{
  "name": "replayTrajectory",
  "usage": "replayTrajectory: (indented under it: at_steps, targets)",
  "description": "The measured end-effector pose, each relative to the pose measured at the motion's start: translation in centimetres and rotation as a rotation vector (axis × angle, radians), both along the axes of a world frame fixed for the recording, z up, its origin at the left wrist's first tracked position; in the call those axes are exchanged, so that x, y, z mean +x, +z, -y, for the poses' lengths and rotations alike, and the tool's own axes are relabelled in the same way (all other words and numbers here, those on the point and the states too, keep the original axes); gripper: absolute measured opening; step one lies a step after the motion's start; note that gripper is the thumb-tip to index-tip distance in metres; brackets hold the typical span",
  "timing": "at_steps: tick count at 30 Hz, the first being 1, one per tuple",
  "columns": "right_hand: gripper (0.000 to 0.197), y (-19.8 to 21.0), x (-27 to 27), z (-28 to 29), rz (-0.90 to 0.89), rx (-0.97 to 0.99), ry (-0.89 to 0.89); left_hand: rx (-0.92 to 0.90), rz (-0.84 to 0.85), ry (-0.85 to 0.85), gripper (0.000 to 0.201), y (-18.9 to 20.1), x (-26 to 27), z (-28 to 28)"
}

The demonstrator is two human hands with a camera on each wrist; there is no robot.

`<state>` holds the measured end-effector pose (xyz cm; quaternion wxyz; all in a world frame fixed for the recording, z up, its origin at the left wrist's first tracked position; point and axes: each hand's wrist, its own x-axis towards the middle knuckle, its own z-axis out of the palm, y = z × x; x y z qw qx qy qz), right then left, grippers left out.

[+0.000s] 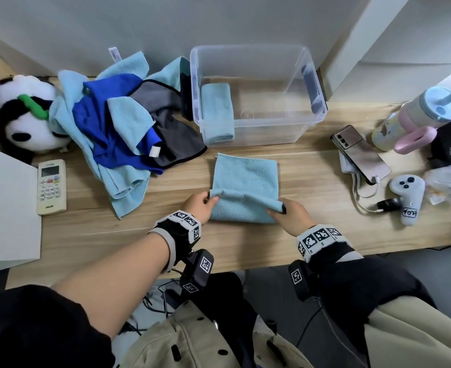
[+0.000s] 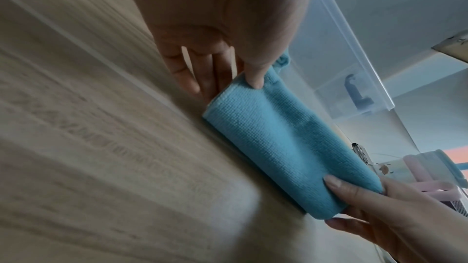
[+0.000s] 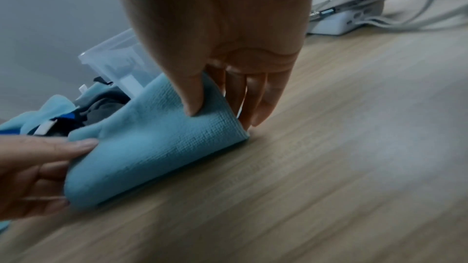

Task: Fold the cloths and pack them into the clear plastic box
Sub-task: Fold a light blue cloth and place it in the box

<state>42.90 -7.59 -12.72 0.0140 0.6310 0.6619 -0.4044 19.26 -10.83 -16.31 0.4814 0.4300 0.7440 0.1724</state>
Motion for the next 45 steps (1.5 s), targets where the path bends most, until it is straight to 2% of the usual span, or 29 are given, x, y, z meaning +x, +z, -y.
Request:
replayTrajectory:
  at_steps: [4, 6, 11, 16, 19, 21, 24, 26, 28, 30, 32, 34, 37, 39, 41, 43, 45]
  targets:
    - [0.022, 0.1, -0.5, 0.1, 0.01, 0.01, -0.085, -0.086, 0.114, 0.009, 0.046, -0.4, -0.1, -0.1]
    - [0.023, 0.0, -0.6, 0.1, 0.007, 0.008, -0.127, -0.106, 0.109, -0.004, 0.052, -0.9, -0.3, -0.1]
    - [0.028, -0.3, -0.9, -0.1, 0.058, -0.003, -0.144, -0.085, 0.039, 0.018, 0.034, -0.7, -0.4, -0.5]
    - [0.037, -0.6, -1.2, -0.3, 0.101, -0.061, -0.24, -0.095, -0.065, 0.076, 0.04, 0.1, 0.1, -0.8]
    - [0.035, -0.9, -1.4, -0.2, 0.17, -0.075, -0.24, -0.104, -0.09, 0.095, 0.033, 0.3, 0.3, -1.0]
    - [0.025, -1.2, -1.5, -0.2, 0.176, -0.074, -0.276, -0.108, -0.107, 0.115, 0.026, 0.4, 0.4, -1.1]
    - [0.043, -1.2, -1.4, -0.1, 0.103, -0.007, -0.377, -0.136, -0.129, 0.131, 0.02, 0.4, 0.5, -1.2]
    - [0.052, -1.4, -1.2, 0.0, 0.061, 0.194, -0.31, -0.18, -0.101, 0.121, 0.012, 0.2, 0.4, -1.1]
    - [0.059, -1.5, -1.1, 0.2, 0.012, 0.336, -0.124, -0.219, -0.024, 0.144, 0.015, -0.2, 0.2, -1.2]
    - [0.066, -1.4, -1.2, 0.5, 0.005, 0.334, 0.092, -0.248, 0.05, 0.186, 0.017, -0.3, 0.0, -1.1]
    - [0.071, -1.6, -1.0, 0.7, 0.098, 0.3, 0.298, -0.278, 0.095, 0.214, 0.02, 0.2, -0.1, -1.0]
    - [0.071, -1.8, -0.9, 0.9, 0.193, 0.276, 0.427, -0.311, 0.119, 0.215, 0.032, 0.8, -0.2, -0.9]
    - [0.059, -1.9, -0.9, 0.9, 0.211, 0.295, 0.462, -0.327, 0.14, 0.219, 0.041, 1.2, -0.4, -0.7]
    - [0.047, -1.7, -1.1, 1.0, 0.172, 0.328, 0.438, -0.227, 0.055, 0.178, 0.046, 1.6, -0.6, -0.5]
    - [0.043, -1.5, -1.3, 1.0, 0.142, 0.354, 0.412, -0.019, -0.088, 0.055, 0.053, 1.7, -0.8, -0.5]
    - [0.048, -1.3, -1.4, 0.8, 0.126, 0.334, 0.398, 0.151, -0.111, -0.113, 0.05, 2.1, -0.8, -0.7]
    - [0.047, -1.1, -1.5, 0.4, 0.064, 0.296, 0.341, 0.135, -0.049, -0.318, 0.049, 2.7, -0.5, -0.7]
